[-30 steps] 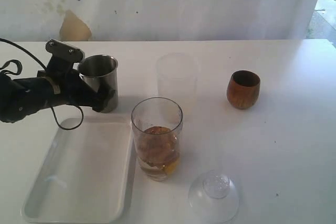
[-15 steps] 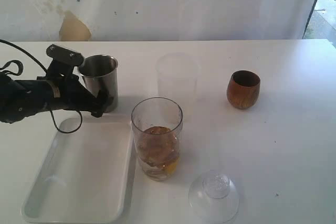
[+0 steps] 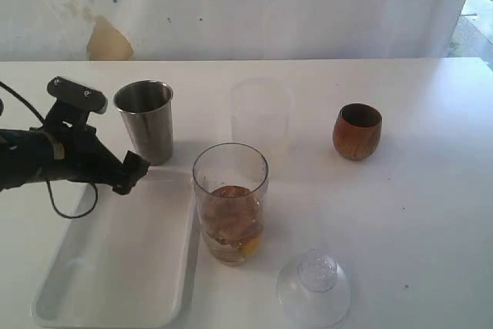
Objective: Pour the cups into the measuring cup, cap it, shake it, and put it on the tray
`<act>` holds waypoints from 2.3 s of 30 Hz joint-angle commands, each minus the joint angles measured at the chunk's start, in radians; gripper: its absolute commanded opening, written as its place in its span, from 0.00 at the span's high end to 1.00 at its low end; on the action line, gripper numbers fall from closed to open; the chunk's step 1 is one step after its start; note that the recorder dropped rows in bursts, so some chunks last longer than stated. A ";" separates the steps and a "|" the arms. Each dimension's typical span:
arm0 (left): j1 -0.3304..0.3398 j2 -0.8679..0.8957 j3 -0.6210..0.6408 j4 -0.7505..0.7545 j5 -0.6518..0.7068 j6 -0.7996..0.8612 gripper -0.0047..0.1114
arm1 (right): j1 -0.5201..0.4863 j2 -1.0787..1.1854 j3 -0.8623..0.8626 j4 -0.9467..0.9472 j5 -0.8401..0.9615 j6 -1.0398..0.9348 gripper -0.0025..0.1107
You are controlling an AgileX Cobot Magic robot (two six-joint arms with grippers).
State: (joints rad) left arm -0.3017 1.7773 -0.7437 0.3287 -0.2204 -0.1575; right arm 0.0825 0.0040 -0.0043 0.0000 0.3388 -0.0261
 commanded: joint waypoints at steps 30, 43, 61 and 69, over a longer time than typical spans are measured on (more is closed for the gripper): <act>0.000 -0.837 0.197 0.011 0.283 -0.026 0.31 | -0.005 -0.004 0.004 0.000 -0.002 0.004 0.98; 0.000 -1.129 0.197 -0.085 0.436 -0.029 0.96 | -0.005 -0.004 0.004 0.000 -0.002 0.033 0.98; 0.000 -1.219 0.197 -0.085 0.504 -0.026 0.96 | -0.005 -0.004 0.004 0.000 -0.002 0.033 0.98; 0.000 -1.285 0.358 -0.254 0.444 0.190 0.96 | -0.005 -0.004 0.004 0.000 -0.002 0.033 0.98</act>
State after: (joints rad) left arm -0.3017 0.5268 -0.4329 0.1612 0.2599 -0.0263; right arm 0.0825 0.0040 -0.0043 0.0000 0.3388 0.0073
